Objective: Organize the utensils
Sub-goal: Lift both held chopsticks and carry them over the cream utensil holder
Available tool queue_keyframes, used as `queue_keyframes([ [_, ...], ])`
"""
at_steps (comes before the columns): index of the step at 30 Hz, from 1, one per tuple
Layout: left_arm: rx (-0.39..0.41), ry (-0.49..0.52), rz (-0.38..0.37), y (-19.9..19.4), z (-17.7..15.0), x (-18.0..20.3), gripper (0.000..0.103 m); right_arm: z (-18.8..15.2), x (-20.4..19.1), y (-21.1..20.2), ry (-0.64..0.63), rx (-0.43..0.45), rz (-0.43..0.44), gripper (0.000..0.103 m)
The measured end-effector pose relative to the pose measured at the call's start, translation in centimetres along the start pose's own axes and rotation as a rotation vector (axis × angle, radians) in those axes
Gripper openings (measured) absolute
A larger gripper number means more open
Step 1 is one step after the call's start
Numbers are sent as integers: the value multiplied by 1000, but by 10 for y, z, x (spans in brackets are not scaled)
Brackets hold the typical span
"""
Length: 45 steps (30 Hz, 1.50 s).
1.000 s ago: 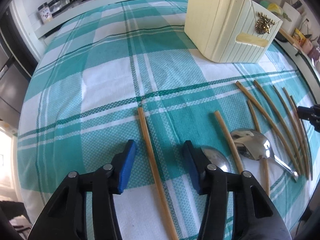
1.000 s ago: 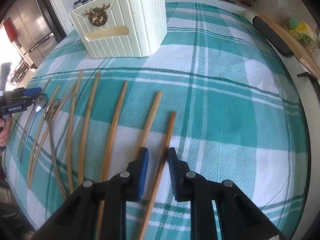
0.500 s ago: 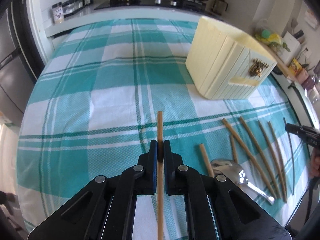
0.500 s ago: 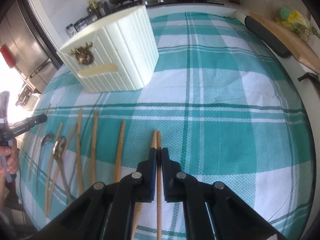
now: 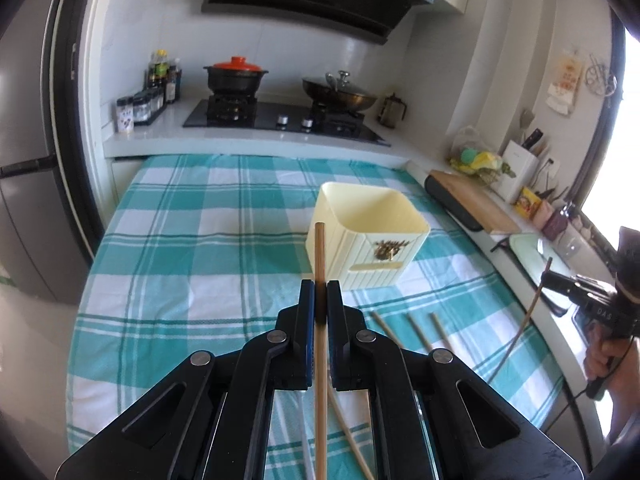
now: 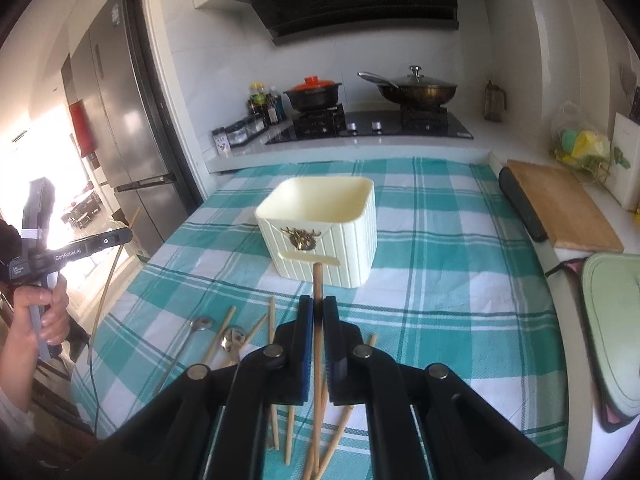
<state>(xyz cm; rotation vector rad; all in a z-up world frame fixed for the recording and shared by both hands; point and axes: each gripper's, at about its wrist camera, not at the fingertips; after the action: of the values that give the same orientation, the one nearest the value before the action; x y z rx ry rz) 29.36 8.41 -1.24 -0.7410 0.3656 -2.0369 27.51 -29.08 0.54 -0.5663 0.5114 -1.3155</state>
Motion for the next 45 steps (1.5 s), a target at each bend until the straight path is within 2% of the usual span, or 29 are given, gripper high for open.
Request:
queue_keyframes([
  [4,28,31,22,-2,-3,7,4,0,-7,-23,-18,74,-23,5],
  [12,41,-23,1,1,-9,2,3,3,-17,-44,-39,129,-13,5],
  [17,51,5,-11,-4,0,16,3,14,-17,-51,-45,156,-20,5],
  [22,79,60,-48,-11,33,36,3,43,-19,-50,-47,196,-23,5],
  [27,133,92,-76,-9,89,48,3,96,-24,-47,-53,271,-30,5],
  [31,150,134,-75,13,132,53,3,135,-25,-39,-45,321,-36,5],
  [32,145,139,-73,22,140,53,3,159,-26,-27,-37,347,-36,5],
  [34,116,142,-70,45,153,51,3,179,-25,-11,-22,362,-40,5],
  [40,-35,128,-45,123,163,32,3,197,-17,73,32,229,3,5],
  [45,-141,71,-37,180,151,10,3,191,-8,149,46,50,21,5],
])
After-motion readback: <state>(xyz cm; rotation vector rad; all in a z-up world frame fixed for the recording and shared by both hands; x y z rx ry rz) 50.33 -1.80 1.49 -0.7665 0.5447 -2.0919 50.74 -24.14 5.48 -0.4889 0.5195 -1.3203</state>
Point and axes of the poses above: each gripper's, at about its wrist camera, not at the fingertips, and y roughly the way its jaws point, x to its right, z to its top, and after that the axes turned 13 degrees about -z, right-handed
